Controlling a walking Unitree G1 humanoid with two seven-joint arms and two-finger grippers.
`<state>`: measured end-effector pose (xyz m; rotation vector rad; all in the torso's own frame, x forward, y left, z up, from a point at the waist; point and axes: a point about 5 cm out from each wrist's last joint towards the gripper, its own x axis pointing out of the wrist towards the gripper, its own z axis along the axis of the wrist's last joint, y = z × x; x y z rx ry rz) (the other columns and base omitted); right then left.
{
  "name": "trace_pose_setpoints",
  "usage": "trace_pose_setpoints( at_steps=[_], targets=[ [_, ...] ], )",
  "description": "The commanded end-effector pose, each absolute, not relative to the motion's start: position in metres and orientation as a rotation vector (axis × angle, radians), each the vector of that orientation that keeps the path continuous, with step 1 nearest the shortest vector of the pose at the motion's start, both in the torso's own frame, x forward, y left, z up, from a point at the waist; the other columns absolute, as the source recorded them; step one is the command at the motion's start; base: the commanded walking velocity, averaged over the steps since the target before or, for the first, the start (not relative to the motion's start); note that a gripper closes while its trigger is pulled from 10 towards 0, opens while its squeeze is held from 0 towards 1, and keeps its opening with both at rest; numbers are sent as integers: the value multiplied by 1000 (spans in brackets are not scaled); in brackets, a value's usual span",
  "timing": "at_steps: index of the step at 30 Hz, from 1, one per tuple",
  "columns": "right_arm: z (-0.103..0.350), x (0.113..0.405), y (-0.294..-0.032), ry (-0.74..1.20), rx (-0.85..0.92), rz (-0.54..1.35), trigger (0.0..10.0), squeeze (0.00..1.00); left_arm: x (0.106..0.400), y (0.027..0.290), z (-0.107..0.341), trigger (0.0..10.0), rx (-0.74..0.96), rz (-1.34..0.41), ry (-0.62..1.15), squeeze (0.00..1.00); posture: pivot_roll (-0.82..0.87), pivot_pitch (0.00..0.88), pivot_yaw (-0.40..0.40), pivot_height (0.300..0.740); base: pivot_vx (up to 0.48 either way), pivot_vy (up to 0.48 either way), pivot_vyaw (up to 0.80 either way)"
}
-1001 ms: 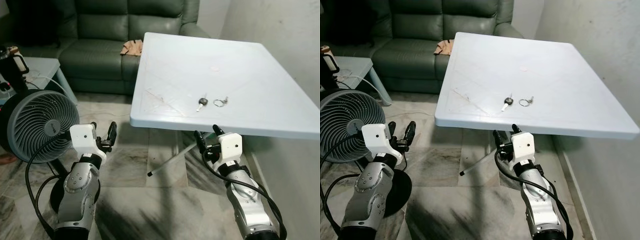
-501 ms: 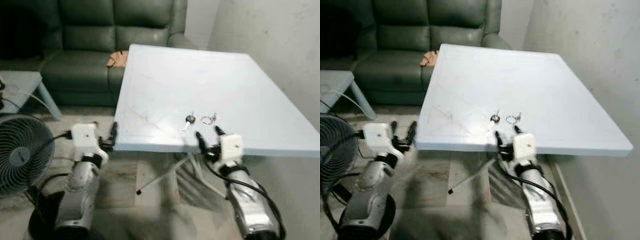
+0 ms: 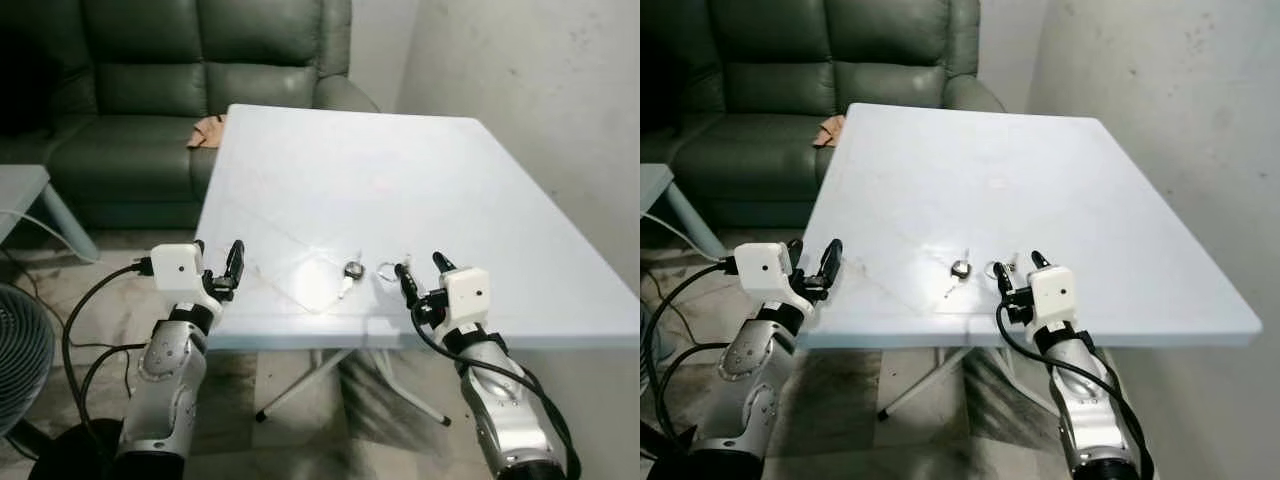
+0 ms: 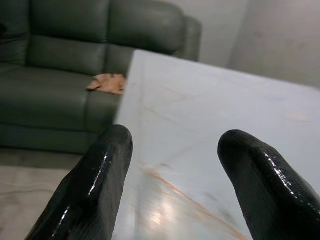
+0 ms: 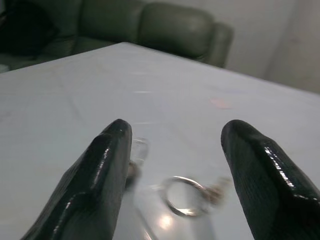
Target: Hang keys on a hook
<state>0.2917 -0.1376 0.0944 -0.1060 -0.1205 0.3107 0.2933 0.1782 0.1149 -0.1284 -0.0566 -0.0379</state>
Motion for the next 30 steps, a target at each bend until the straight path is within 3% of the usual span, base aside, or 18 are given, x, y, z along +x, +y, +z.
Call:
trace_pose_setpoints(
  at_steps=[1,11,12,14,15,30],
  targets=[
    [98,293,-147,-132,-121,290,10000,0,295,172,118,10000,-117,-46,-68,0,-82,29,-50,740,266,0,0],
    [97,294,-145,-107,-93,344,10000,0,287,164,121,10000,-120,-69,-118,0,-80,33,-54,740,0,0,0],
    [98,294,-144,-113,-84,356,10000,702,287,163,120,10000,-121,-75,-120,0,-80,33,-54,740,0,0,0],
    [99,293,-144,-123,-76,369,10000,702,286,161,120,10000,-123,-81,-124,0,-80,33,-54,740,0,0,0],
    [98,294,-143,-115,-64,367,10000,1000,285,160,119,10000,-123,-86,-125,0,-80,33,-54,740,0,0,0],
    [97,294,-142,-88,-112,464,10000,1000,270,140,111,10000,-84,-189,-127,0,-75,40,-64,740,0,0,0]
  ],
)
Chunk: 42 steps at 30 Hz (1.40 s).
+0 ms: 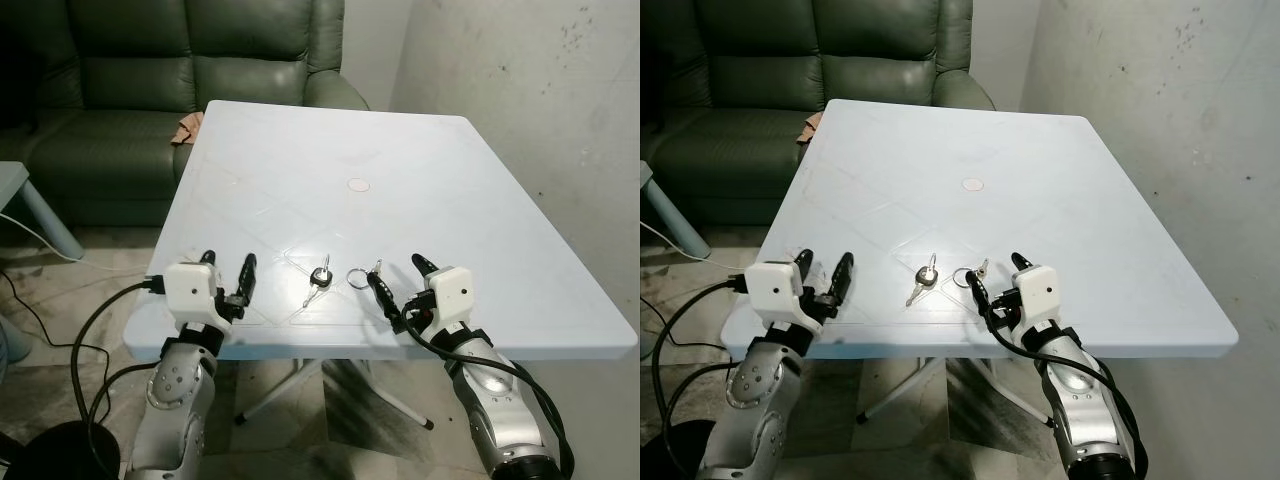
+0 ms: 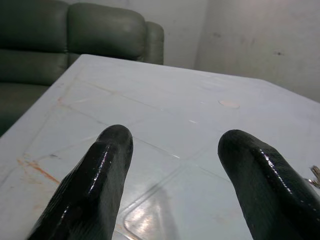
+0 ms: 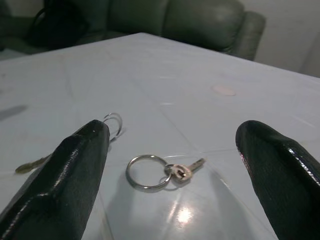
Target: Hang keys on a hook
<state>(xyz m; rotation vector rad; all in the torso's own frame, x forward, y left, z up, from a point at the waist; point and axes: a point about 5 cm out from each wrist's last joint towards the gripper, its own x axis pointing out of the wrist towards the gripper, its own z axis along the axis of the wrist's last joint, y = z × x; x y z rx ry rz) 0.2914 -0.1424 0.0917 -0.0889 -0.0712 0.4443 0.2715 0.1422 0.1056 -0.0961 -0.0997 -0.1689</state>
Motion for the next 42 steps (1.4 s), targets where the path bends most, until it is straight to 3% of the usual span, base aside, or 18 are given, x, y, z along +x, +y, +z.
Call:
trace_pose_setpoints(
  at_steps=[1,6,7,8,9,10,24,31,34,42],
  targets=[
    [97,294,-143,-83,-122,463,10000,1000,269,138,110,10000,-86,-198,-123,0,-74,42,-65,740,0,0,0],
    [97,296,-143,-69,-151,470,10000,1000,264,130,108,10000,-80,-240,-120,0,-71,45,-68,740,0,0,0],
    [97,297,-142,-61,-156,474,10000,918,262,128,108,10000,-80,-250,-121,0,-70,47,-70,740,0,0,0],
    [96,297,-141,-55,-157,478,10000,918,262,127,108,10000,-80,-256,-121,0,-70,47,-70,740,0,0,0],
    [96,297,-140,-53,-156,482,10000,384,261,126,107,10000,-81,-260,-120,0,-70,47,-70,740,0,0,0],
    [97,296,-138,-51,-148,499,10000,0,259,125,107,10000,-66,-273,-122,0,-70,47,-70,740,0,0,0],
    [104,300,-116,-45,-129,622,10000,0,243,109,105,10000,-22,-409,-139,0,-58,54,-77,740,0,0,0],
    [104,309,-121,-18,-177,633,10000,0,242,107,106,10000,-26,-419,-140,0,-51,58,-82,740,0,0,0],
    [106,334,-142,39,-257,618,10000,0,241,101,107,10000,-26,-442,-137,0,-39,60,-95,740,0,0,0],
    [103,342,-158,82,-313,633,10000,0,237,90,108,10000,-18,-489,-139,0,-34,56,-92,740,0,0,0]
  ],
)
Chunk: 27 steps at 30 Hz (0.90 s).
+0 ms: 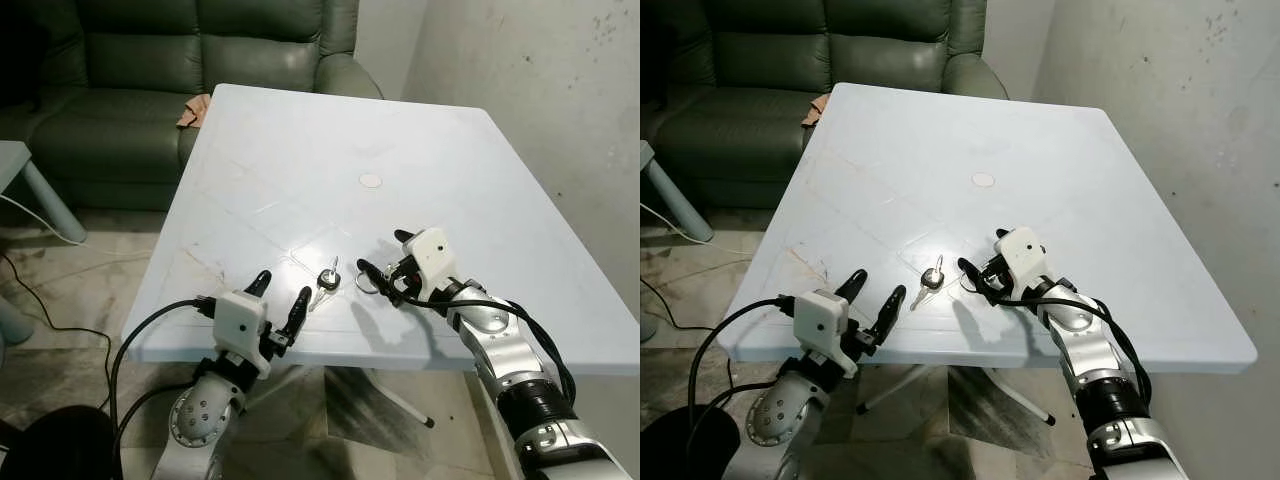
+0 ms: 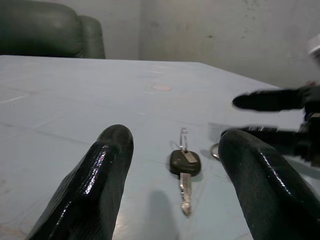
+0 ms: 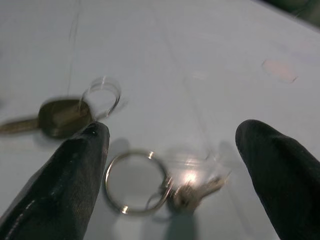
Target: Hang keys on a hook
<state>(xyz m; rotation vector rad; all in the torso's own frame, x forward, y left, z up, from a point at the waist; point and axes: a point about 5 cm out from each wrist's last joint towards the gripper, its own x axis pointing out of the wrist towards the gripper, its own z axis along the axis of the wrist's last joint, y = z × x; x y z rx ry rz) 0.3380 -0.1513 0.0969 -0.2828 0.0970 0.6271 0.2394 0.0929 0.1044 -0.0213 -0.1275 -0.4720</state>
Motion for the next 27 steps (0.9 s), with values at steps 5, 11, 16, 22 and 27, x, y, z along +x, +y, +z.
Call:
trace_pose_setpoints(
  at_steps=[5,11,16,22,27],
  targets=[
    [101,343,-167,95,-322,661,10000,0,237,90,108,10000,-16,-493,-135,0,-35,52,-86,740,0,0,0],
    [102,345,-173,107,-310,635,10000,0,237,92,108,10000,-10,-492,-133,0,-36,51,-83,740,0,0,0],
    [101,346,-177,100,-316,646,0,0,237,91,108,10000,-10,-493,-134,0,-36,55,-82,740,0,0,0],
    [101,345,-177,100,-311,682,0,0,236,91,108,10000,-11,-492,-132,0,-35,59,-82,740,0,0,0],
    [98,347,-178,128,-353,665,10000,0,236,91,108,10000,-11,-488,-131,0,-33,65,-83,740,0,0,0]
  ],
)
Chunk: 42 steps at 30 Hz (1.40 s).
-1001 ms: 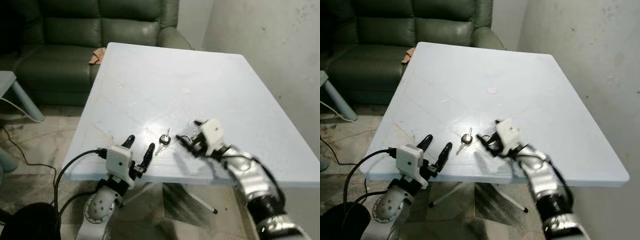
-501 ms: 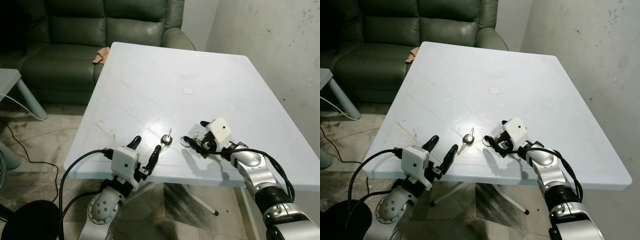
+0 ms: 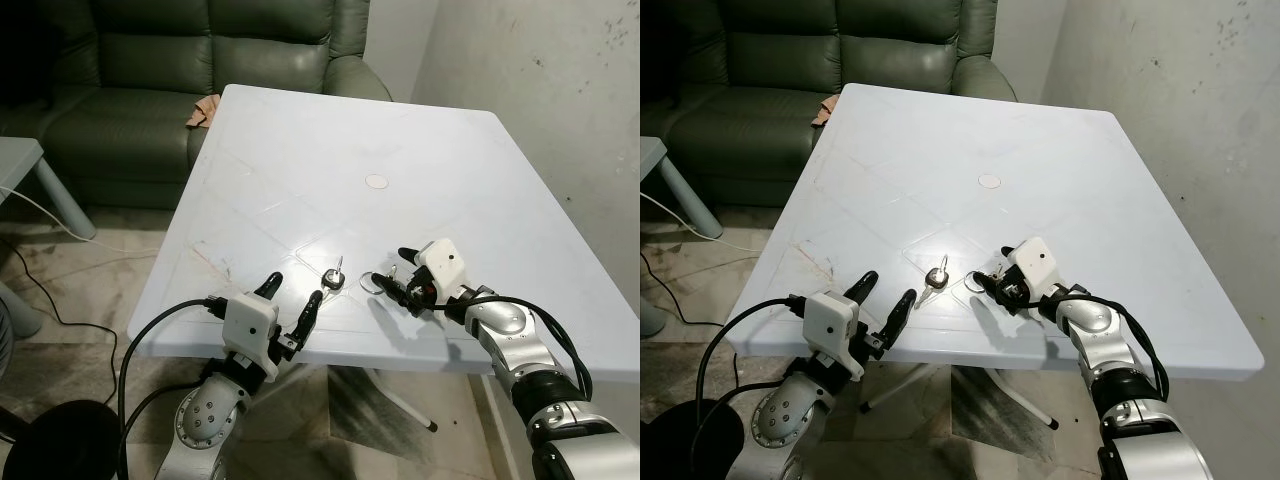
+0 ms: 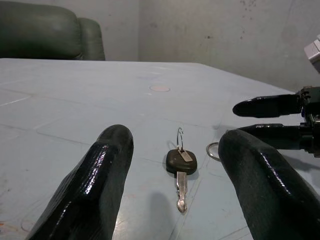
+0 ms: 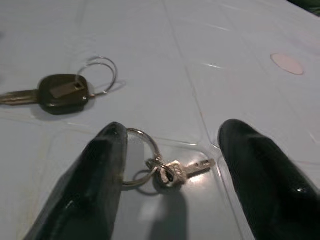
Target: Hang keys on a hook
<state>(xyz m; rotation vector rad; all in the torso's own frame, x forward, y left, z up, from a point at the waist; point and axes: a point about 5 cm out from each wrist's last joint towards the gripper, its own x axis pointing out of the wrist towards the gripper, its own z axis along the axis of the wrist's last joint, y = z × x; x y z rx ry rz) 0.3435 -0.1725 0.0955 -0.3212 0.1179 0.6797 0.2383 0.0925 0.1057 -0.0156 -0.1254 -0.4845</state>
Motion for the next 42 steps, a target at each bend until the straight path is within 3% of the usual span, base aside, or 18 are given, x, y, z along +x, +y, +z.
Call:
trace_pose_setpoints(
  at_steps=[1,21,22,23,24,25,26,29,30,42],
  targets=[
    [99,346,-177,115,-353,673,10000,0,236,91,109,10000,-11,-487,-131,0,-33,73,-82,740,0,0,0],
    [89,345,-167,175,-385,682,9922,0,238,92,110,10000,-10,-464,-128,0,-26,94,-87,740,0,0,0],
    [89,345,-167,176,-389,680,7333,0,238,92,110,10000,-11,-464,-128,0,-26,93,-87,740,0,0,0],
    [89,345,-167,175,-391,679,7333,0,238,92,110,10000,-10,-463,-128,0,-26,94,-87,740,0,0,0],
    [88,345,-166,175,-403,678,3882,0,238,92,110,10000,-10,-462,-128,0,-25,94,-88,740,0,0,0],
    [88,345,-166,176,-405,678,3882,0,238,92,110,10000,-10,-462,-129,0,-25,94,-88,740,0,0,0],
    [88,345,-167,177,-406,672,1569,0,238,92,110,10000,-9,-462,-129,0,-25,94,-88,740,0,0,0],
    [88,346,-167,177,-409,666,1020,0,238,92,110,10000,-8,-461,-129,0,-25,93,-88,740,0,0,0],
    [89,346,-167,171,-406,669,0,0,238,92,111,10000,-7,-459,-130,0,-25,93,-88,740,0,0,0],
    [90,347,-169,169,-414,658,0,0,239,92,111,10000,0,-453,-133,0,-22,91,-88,740,0,0,0]
  ],
)
